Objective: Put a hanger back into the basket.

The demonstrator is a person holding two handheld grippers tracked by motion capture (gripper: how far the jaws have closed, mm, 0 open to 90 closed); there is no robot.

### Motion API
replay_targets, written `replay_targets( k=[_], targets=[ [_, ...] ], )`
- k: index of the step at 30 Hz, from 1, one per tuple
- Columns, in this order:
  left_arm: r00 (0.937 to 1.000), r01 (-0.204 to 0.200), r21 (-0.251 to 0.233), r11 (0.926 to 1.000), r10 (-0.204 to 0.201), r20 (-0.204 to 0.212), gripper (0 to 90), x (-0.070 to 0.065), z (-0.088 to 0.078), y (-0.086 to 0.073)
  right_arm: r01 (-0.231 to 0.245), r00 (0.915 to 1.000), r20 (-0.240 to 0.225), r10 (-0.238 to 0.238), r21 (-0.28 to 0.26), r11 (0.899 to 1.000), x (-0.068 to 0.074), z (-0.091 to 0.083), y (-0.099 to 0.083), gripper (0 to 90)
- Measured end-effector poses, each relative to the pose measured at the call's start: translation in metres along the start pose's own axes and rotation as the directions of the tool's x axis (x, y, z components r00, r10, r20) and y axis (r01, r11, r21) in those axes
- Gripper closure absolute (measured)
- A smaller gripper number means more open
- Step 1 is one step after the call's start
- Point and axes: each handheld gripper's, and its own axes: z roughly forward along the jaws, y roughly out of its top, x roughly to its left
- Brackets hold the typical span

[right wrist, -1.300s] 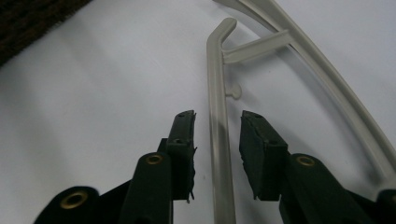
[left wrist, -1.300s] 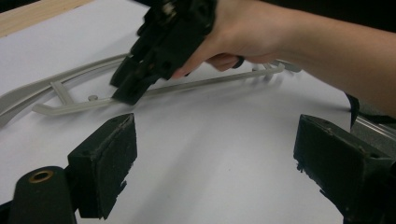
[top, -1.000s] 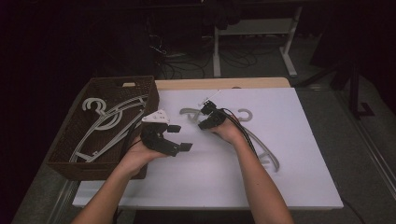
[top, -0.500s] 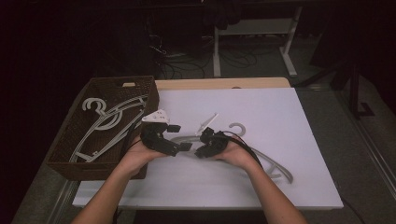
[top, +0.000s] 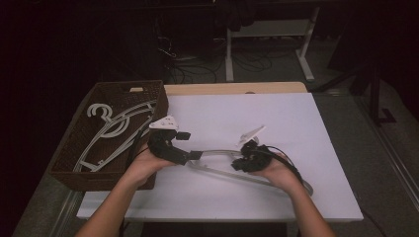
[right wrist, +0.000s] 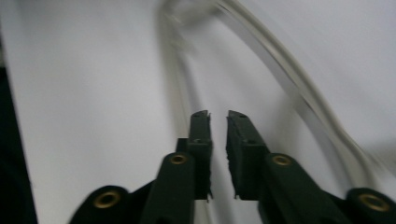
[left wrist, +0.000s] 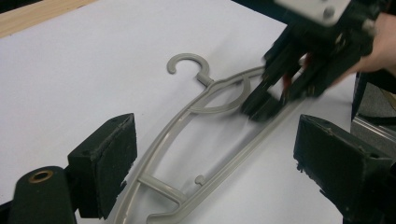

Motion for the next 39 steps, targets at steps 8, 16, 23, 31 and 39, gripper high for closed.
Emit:
replay_targets(
  k=[8, 16, 23, 31, 39],
  targets=[
    [1.0000, -0.003, 0.015, 0.9999, 0.003, 0.001, 13.9, -0.001, 0.003, 0.000, -0.150, 0.9748, 0.172, 0.142, 0.035, 0.988, -0.030, -0.042, -0.064, 89.3],
    [1.0000, -0.003, 0.021, 0.9998, 0.003, -0.002, 13.9, -0.001, 0.004, 0.000, -0.233, 0.9462, 0.250, 0.206, 0.083, 0.969, -0.047, -0.051, -0.089, 89.4],
    [1.0000, -0.006, 0.025, 0.9997, 0.006, 0.000, 13.9, -0.001, 0.005, 0.000, -0.214, 0.9334, 0.315, 0.173, 0.101, 0.972, -0.070, -0.041, -0.069, 89.5],
    [1.0000, -0.001, 0.022, 0.9998, 0.001, 0.002, 13.9, -0.001, 0.004, 0.000, -0.263, 0.9113, 0.342, 0.229, 0.057, 0.963, -0.113, -0.031, -0.046, 89.5],
    [1.0000, 0.001, 0.021, 0.9998, -0.001, 0.001, 13.9, -0.001, 0.004, 0.000, -0.290, 0.9057, 0.315, 0.283, -0.026, 0.957, -0.094, -0.056, -0.055, 89.4]
  ],
)
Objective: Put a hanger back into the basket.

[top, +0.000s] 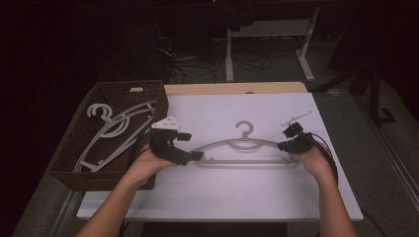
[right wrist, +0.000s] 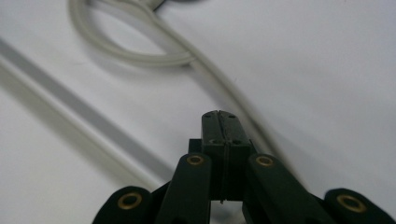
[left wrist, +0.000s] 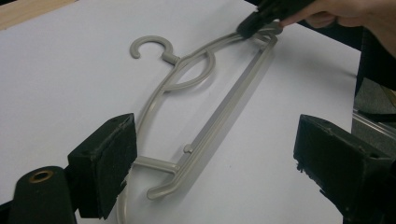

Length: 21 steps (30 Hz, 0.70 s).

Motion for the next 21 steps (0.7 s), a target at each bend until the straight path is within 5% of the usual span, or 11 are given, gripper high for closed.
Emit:
replay_targets(
  k=[9, 21],
  targets=[
    [1.0000, -0.001, 0.003, 1.0000, 0.001, -0.001, 13.9, 0.000, 0.001, 0.000, 0.005, 0.9999, 0.016, -0.004, -0.022, 1.000, 0.006, -0.027, -0.036, 89.4],
    [0.9999, -0.004, 0.012, 0.9999, 0.004, -0.014, 13.9, -0.001, 0.003, 0.001, -0.040, 0.9991, 0.011, 0.040, 0.007, 0.999, -0.002, -0.022, -0.046, 89.4]
  ],
)
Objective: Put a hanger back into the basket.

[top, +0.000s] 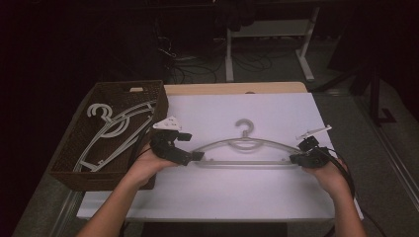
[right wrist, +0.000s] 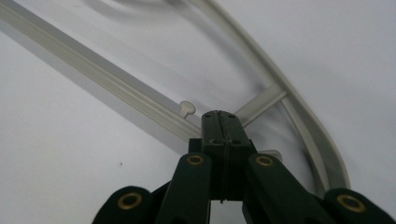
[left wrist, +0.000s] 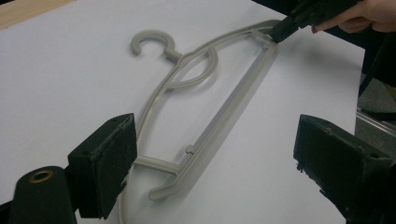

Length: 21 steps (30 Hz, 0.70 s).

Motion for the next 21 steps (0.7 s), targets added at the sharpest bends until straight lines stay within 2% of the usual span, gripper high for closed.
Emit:
replay_targets(
  k=[3, 5, 11, 17, 21],
  targets=[
    [1.0000, 0.003, 0.010, 0.9999, -0.003, -0.008, 14.2, 0.000, 0.004, 0.002, -0.003, 0.9999, -0.010, 0.003, 0.012, 1.000, 0.000, 0.001, -0.002, 89.4],
    [0.9995, -0.013, 0.027, 0.9995, 0.014, -0.027, 14.7, 0.000, 0.012, 0.004, -0.006, 0.9999, -0.012, 0.006, 0.011, 1.000, -0.001, 0.001, -0.002, 89.5],
    [0.9988, -0.025, 0.094, 0.9953, 0.029, -0.039, 15.4, 0.008, 0.049, 0.012, -0.010, 0.9997, -0.020, 0.010, 0.013, 1.000, -0.002, 0.001, -0.002, 89.5],
    [0.9962, -0.052, 0.167, 0.9845, 0.063, -0.060, 17.7, 0.028, 0.084, 0.014, -0.008, 0.9996, -0.027, 0.008, 0.011, 1.000, -0.004, 0.002, -0.002, 89.5],
    [0.9950, -0.070, 0.212, 0.9748, 0.083, -0.056, 21.3, 0.038, 0.105, 0.013, -0.008, 0.9996, -0.029, 0.008, 0.011, 1.000, -0.004, 0.002, -0.002, 89.5]
  ],
)
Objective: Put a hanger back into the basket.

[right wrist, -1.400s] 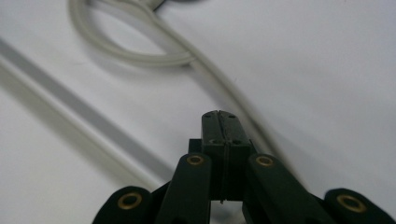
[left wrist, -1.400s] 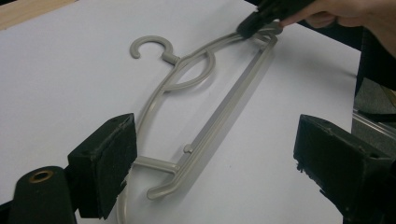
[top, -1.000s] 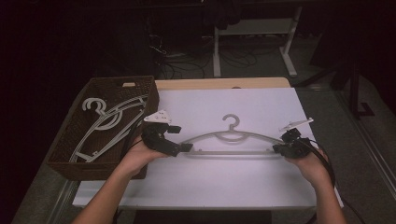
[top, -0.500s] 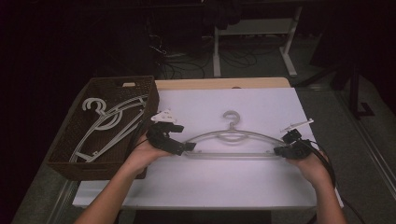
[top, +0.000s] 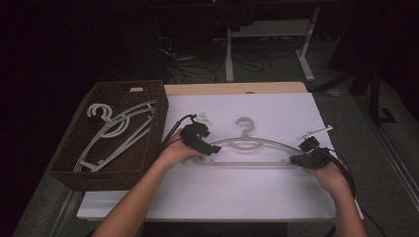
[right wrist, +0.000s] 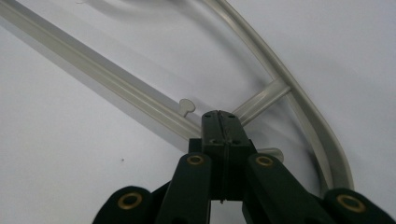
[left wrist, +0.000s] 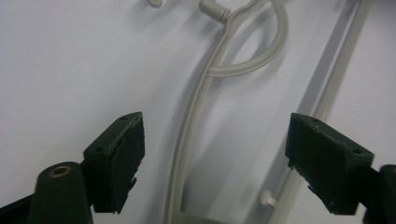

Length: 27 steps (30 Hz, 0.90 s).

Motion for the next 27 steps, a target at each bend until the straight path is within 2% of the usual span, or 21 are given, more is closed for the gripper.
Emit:
replay_targets(
  k=[3, 6, 8, 10, 17, 20, 24, 27],
  targets=[
    [0.9997, -0.024, 0.026, 0.9994, 0.024, -0.001, 24.9, 0.003, 0.013, 0.003, 0.000, 1.0000, 0.000, 0.000, 0.001, 1.000, 0.000, 0.000, 0.000, 89.5],
    [0.9983, -0.054, 0.057, 0.9969, 0.055, -0.020, 29.7, 0.004, 0.024, 0.008, -0.001, 1.0000, -0.001, 0.001, 0.001, 1.000, 0.000, 0.000, 0.000, 89.5],
    [0.9978, -0.062, 0.061, 0.9962, 0.064, -0.017, 34.1, 0.005, 0.029, 0.011, -0.001, 1.0000, -0.002, 0.001, 0.000, 1.000, 0.000, 0.000, 0.000, 89.5],
    [0.9956, -0.085, 0.085, 0.9927, 0.088, -0.031, 37.5, 0.004, 0.033, 0.016, -0.001, 1.0000, -0.003, 0.001, 0.000, 1.000, 0.000, 0.000, 0.000, 89.5],
    [0.9872, -0.153, 0.147, 0.9773, 0.158, -0.023, 51.5, -0.001, 0.050, 0.025, -0.007, 1.0000, -0.006, 0.007, -0.002, 1.000, -0.001, 0.000, -0.001, 89.5],
    [0.9841, -0.170, 0.142, 0.9751, 0.176, -0.026, 57.6, -0.002, 0.050, 0.026, -0.007, 0.9999, -0.009, 0.007, -0.002, 1.000, -0.001, 0.001, -0.001, 89.5],
    [0.9827, -0.182, 0.141, 0.9732, 0.185, -0.009, 68.0, -0.003, 0.052, 0.027, -0.007, 0.9999, -0.012, 0.007, -0.004, 1.000, -0.002, 0.001, -0.001, 89.6],
    [0.9810, -0.189, 0.140, 0.9719, 0.193, -0.018, 70.9, -0.004, 0.052, 0.027, -0.008, 0.9999, -0.009, 0.008, -0.003, 1.000, -0.001, 0.001, -0.001, 89.6]
  ],
)
